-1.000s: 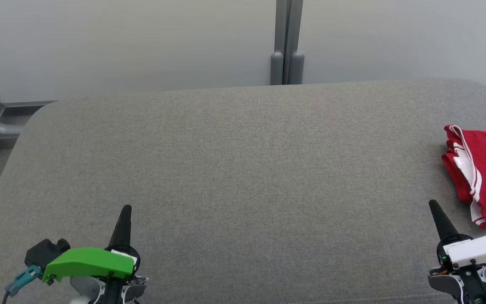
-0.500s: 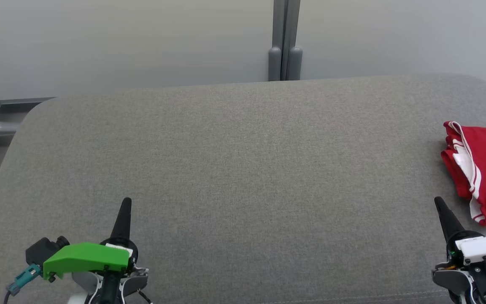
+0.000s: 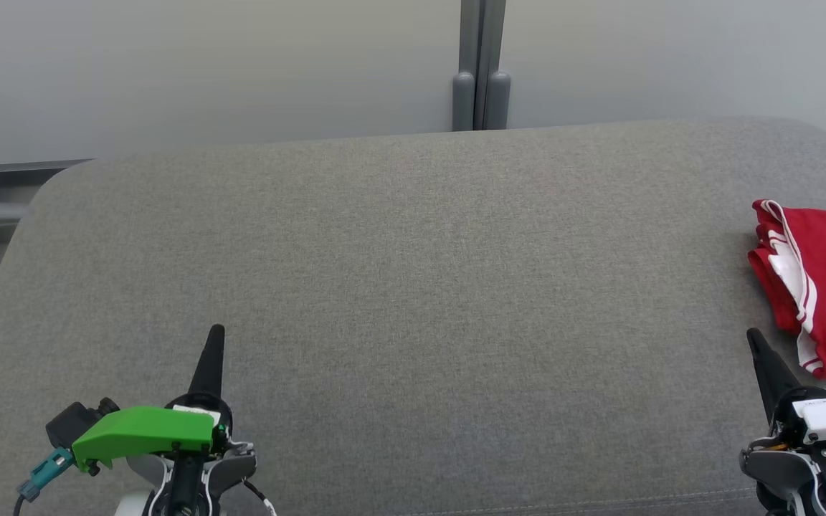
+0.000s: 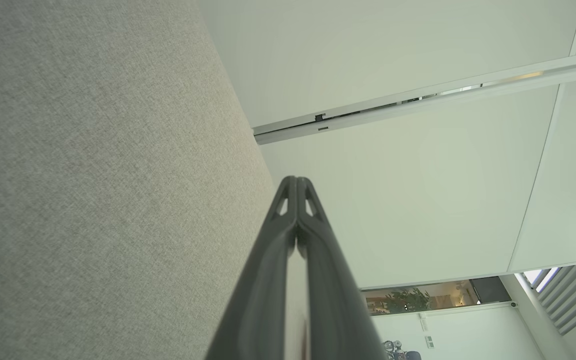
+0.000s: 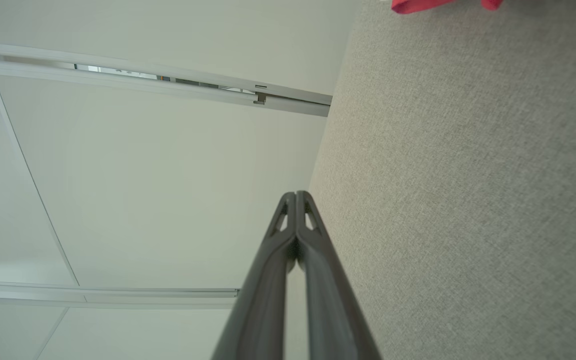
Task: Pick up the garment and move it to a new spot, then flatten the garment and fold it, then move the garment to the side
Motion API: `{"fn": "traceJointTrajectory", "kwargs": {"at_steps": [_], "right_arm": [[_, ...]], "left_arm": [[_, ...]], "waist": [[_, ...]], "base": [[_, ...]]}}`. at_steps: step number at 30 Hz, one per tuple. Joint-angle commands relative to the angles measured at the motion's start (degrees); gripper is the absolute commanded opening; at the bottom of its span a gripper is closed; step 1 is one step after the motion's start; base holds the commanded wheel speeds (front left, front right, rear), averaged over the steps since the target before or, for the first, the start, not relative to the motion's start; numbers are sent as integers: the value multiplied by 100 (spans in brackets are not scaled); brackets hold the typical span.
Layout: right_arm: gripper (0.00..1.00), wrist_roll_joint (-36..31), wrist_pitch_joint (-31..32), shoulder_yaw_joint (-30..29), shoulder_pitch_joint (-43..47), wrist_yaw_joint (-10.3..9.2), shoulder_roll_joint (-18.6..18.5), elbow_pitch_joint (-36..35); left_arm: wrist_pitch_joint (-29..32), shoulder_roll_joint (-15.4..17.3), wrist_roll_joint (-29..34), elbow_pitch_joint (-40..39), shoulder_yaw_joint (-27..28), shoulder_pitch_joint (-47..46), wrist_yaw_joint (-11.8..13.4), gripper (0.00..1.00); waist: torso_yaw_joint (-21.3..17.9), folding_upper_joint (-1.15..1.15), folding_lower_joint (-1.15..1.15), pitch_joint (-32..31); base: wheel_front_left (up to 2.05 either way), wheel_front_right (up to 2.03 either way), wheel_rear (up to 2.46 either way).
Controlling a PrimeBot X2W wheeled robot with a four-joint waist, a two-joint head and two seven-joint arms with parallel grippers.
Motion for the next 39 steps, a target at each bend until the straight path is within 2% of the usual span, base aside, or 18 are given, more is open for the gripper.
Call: {"fn": "traceJointTrajectory", "kwargs": {"at_steps": [1, 30, 39], "right_arm": [[0, 110, 34, -41, -78, 3, -35, 4], [0, 1252, 292, -344, -218, 2, -38, 208], [0, 1231, 276, -337, -215, 2, -37, 203]], "left_arm": [[32, -17, -88, 5, 66, -136, -56, 0], [213, -439, -744, 177, 467, -248, -435, 0], [214, -428, -726, 173, 457, -243, -426, 0]], "waist": [[-3, 0, 0, 6], [-85, 0, 0, 171], [-85, 0, 0, 171]], "base": [[0, 0, 0], [0, 0, 0], [0, 0, 0]]}}
